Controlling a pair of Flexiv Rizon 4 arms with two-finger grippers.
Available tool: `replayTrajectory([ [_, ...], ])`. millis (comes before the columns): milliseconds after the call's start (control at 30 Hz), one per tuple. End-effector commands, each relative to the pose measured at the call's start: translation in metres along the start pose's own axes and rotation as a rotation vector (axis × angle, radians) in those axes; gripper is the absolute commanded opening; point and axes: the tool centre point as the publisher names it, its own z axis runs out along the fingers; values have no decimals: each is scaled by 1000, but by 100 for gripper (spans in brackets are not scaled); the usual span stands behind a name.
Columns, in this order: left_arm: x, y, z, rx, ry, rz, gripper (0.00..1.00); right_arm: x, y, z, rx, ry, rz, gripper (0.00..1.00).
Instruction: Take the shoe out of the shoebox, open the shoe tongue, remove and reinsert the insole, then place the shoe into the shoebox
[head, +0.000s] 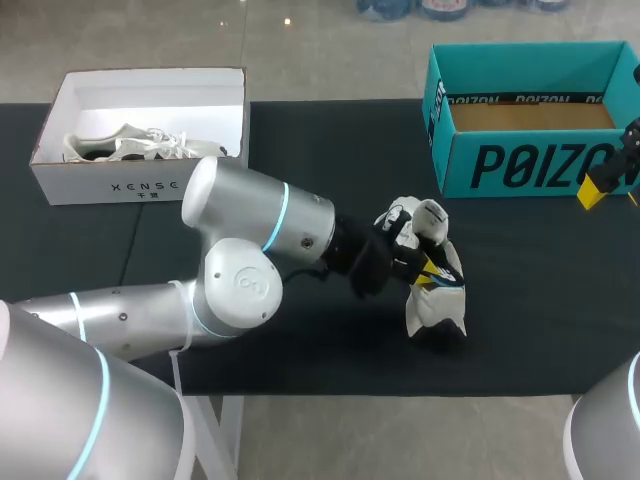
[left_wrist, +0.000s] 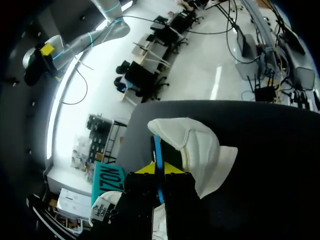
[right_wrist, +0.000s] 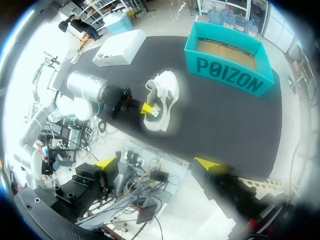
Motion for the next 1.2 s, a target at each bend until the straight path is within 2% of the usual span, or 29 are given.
replayTrajectory([
  [33, 0, 16, 4, -13, 53, -5, 0, 0, 2, 0, 5, 0, 1, 100],
  [233, 2, 24, 3, -26, 59, -7, 0, 0, 2, 0, 5, 0, 1, 100],
  [333, 3, 16, 5, -4, 56, -18, 0, 0, 2, 0, 5, 0, 1, 100],
  [400, 3, 11, 4, 4, 52, -23, 38, 0, 2, 0, 5, 0, 1, 100],
  [433, 3, 7, 1, 5, 50, -25, 84, 0, 2, 0, 5, 0, 1, 100],
  [467, 3, 7, 0, 5, 50, -25, 100, 0, 2, 0, 5, 0, 1, 100],
  [700, -8, -3, -28, -6, 57, -15, 100, 0, 2, 0, 5, 0, 1, 100],
  [833, -14, -15, -40, 29, 104, -16, 100, 0, 2, 0, 5, 0, 1, 100],
  [1033, -23, -21, -52, 48, 237, -24, 100, 0, 2, 0, 5, 0, 1, 100],
  [1200, -22, -27, -53, 34, 416, -32, 100, 0, 2, 0, 5, 0, 1, 100],
])
